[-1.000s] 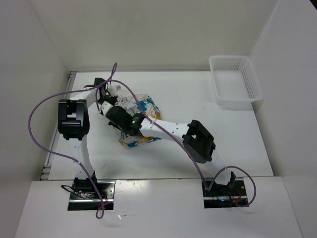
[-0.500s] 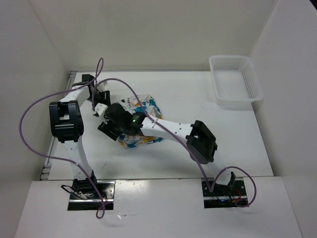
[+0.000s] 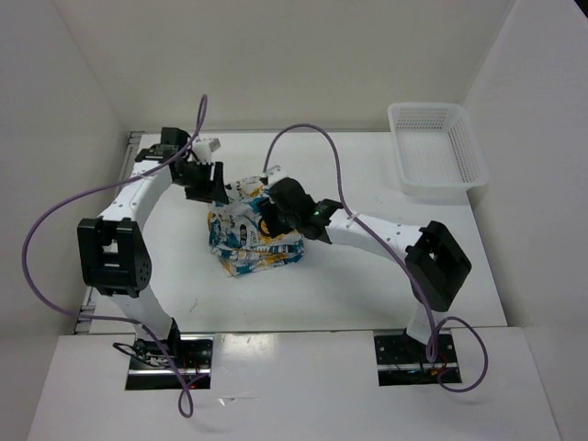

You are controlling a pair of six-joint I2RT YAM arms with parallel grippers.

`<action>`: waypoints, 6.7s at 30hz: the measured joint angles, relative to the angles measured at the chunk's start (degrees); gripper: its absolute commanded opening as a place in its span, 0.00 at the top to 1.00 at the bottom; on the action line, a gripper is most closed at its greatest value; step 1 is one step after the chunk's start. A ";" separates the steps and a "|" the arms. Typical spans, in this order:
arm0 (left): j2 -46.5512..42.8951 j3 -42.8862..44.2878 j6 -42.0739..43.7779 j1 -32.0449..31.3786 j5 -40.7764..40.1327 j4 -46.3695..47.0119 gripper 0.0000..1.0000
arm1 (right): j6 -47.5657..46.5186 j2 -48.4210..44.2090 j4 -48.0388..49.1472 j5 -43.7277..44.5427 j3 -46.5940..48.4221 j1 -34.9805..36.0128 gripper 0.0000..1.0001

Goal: Fold and stack the shorts
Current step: Fold the shorts

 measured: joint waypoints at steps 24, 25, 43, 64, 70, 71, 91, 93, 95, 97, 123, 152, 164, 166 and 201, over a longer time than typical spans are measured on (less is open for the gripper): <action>8.13 -6.56 0.92 -4.81 -11.19 8.94 0.93 | 12.72 2.01 3.89 -6.38 -17.79 -4.26 1.00; 8.09 -6.56 0.83 -4.31 -10.95 8.90 0.83 | 12.83 1.31 4.04 -6.97 -18.58 -4.26 1.00; 5.27 -6.38 0.98 -3.56 -8.35 3.54 0.28 | 5.27 6.95 7.17 -17.64 11.82 -24.55 0.31; 8.59 -15.30 1.01 -5.16 -5.53 1.33 0.66 | 6.16 32.79 4.24 -32.96 25.62 -24.94 0.93; 8.76 -15.30 0.96 -5.16 -5.90 1.77 0.66 | 8.66 36.04 2.89 -36.63 28.87 -27.17 0.52; 8.76 -15.30 0.96 -5.16 -6.03 1.77 0.66 | 8.85 36.68 2.71 -36.96 29.79 -27.65 0.51; 6.03 -15.26 1.01 -7.48 -9.60 -1.73 0.58 | 13.05 43.25 -0.98 -42.05 44.30 -29.22 1.00; 4.15 -16.52 1.11 -9.05 -10.08 -2.51 0.56 | 13.60 43.30 -0.85 -41.20 46.31 -29.22 0.86; 2.64 -18.21 1.03 -10.45 -10.21 -3.58 0.56 | 13.73 43.30 -0.83 -40.94 47.34 -29.22 0.67; 2.43 -19.04 1.03 -11.06 -10.19 -4.33 0.55 | 12.55 43.30 -1.16 -40.98 47.56 -29.22 0.55; 2.43 -19.17 1.03 -8.24 -11.67 -2.49 0.50 | -15.52 31.45 -11.23 -34.01 30.10 -17.35 0.36; 4.04 -19.12 1.01 -8.26 -12.52 -1.22 0.50 | -16.96 23.02 -7.06 -40.48 14.99 -21.75 0.55; 4.04 -19.12 1.01 -8.26 -12.59 -1.22 0.51 | -17.81 22.47 -5.60 -46.27 11.85 -21.70 0.97; 4.04 -19.12 1.03 -8.26 -12.59 -1.20 0.53 | -17.40 22.47 -5.57 -46.10 11.85 -21.66 1.00; 2.43 -2.56 1.01 -4.96 -4.92 2.71 0.23 | 9.14 15.30 4.52 -21.92 12.59 -25.73 0.33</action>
